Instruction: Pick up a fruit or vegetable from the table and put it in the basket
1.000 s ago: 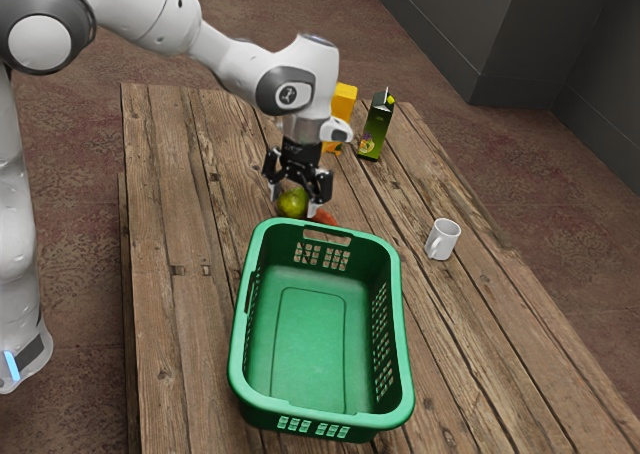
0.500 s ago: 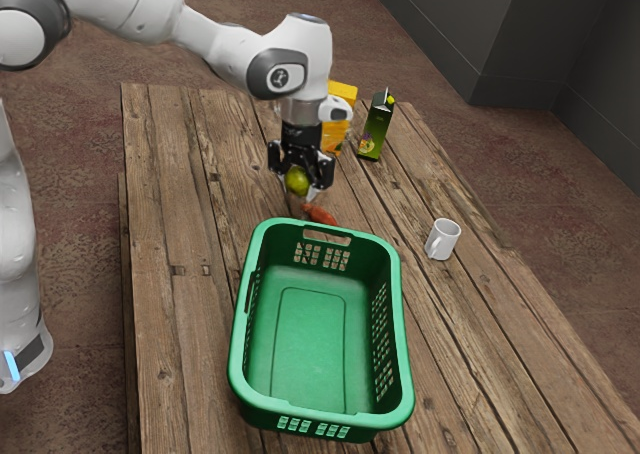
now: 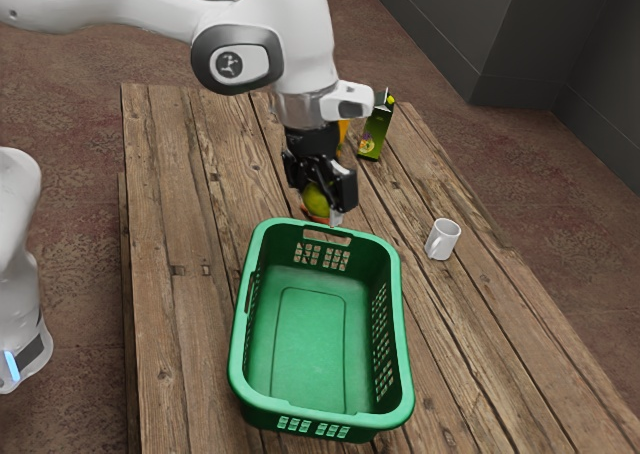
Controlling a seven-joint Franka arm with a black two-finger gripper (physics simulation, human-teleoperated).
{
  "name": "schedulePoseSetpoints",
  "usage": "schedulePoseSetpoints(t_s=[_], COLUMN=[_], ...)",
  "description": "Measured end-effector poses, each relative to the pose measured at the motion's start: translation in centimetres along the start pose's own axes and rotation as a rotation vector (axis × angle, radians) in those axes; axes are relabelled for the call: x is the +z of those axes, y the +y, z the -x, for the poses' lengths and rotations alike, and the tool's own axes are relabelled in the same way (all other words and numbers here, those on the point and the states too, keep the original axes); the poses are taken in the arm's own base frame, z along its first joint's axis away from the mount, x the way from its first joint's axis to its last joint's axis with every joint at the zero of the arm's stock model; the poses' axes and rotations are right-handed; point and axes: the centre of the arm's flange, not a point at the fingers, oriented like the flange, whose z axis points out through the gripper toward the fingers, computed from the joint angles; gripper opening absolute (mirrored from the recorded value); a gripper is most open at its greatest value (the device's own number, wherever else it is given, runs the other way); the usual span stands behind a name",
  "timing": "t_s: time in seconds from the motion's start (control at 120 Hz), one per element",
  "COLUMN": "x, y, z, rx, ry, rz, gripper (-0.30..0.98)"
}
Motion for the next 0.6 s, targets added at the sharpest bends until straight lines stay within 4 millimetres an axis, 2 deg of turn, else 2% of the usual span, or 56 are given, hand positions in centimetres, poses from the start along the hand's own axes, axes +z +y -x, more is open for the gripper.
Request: schedulePoseSetpoints(t_s=[0.1,0.208,0.325,0.442,0.458,0.475,0.5,0.525,0.558,0.6], x=[0.5,1.1,1.6,1.5,1.5,1.5,1.3,0.2,-2.4,-8.3], y=[2.8,4.3,5.8,5.9,5.7,4.9,3.8,3.4,3.5,4.7], z=[2.6,4.1,5.8,6.0,5.6,4.4,2.0,-0.4,-3.3,-7.6], rx=[0.009,-0.019,-0.038,-0.084,-0.099,-0.134,-0.2,-0.26,-0.33,-0.42], ry=[-0.025,-0.049,-0.069,-0.072,-0.071,-0.072,-0.076,-0.066,-0.032,0.013], rz=[0.011,0.02,0.023,0.025,0.025,0.027,0.045,0.071,0.099,0.136], gripper=[0.27,0.27,0.49,0.6,0.61,0.62,0.63,0.64,0.65,0.66])
